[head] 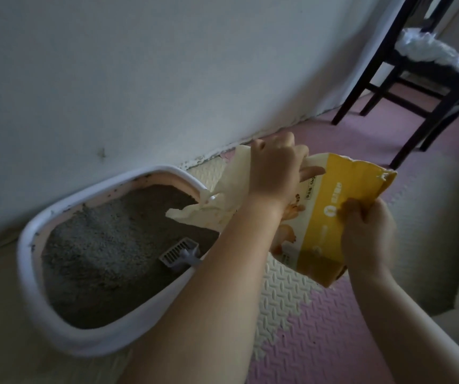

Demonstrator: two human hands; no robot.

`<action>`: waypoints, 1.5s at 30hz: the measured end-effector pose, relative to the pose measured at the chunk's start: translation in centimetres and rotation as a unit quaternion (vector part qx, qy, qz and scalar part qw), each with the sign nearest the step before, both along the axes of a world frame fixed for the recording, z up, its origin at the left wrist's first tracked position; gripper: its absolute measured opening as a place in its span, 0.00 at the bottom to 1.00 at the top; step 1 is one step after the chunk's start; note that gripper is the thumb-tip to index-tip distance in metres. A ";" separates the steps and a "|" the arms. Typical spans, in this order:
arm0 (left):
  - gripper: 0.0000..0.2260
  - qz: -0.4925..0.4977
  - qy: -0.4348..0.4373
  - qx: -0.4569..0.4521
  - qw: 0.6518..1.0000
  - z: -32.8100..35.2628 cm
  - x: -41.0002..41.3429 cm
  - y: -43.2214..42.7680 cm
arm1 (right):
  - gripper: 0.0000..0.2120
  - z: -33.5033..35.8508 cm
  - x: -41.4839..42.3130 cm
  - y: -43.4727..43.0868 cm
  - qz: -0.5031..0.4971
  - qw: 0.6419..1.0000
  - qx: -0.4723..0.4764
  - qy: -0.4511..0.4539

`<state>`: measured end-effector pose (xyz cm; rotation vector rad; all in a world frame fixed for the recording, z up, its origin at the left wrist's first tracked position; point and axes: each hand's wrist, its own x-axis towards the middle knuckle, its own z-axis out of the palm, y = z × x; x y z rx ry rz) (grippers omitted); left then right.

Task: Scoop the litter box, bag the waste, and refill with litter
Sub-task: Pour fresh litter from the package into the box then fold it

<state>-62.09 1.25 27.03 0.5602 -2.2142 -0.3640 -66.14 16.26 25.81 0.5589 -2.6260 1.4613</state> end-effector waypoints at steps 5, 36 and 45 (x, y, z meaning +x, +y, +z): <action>0.25 0.049 0.017 0.006 0.999 -0.9 1.2 -1.7 | 0.09 -0.2 1.3 -1.2 0.028 0.999 0.009 0.040; 0.19 -0.094 0.052 0.145 0.984 0.0 2.3 -1.7 | 0.08 1.2 1.7 -3.1 0.096 0.994 -0.019 0.051; 0.17 -0.073 0.112 0.098 0.986 1.1 2.1 -2.0 | 0.15 -3.1 -1.3 0.3 0.160 0.978 0.076 -0.108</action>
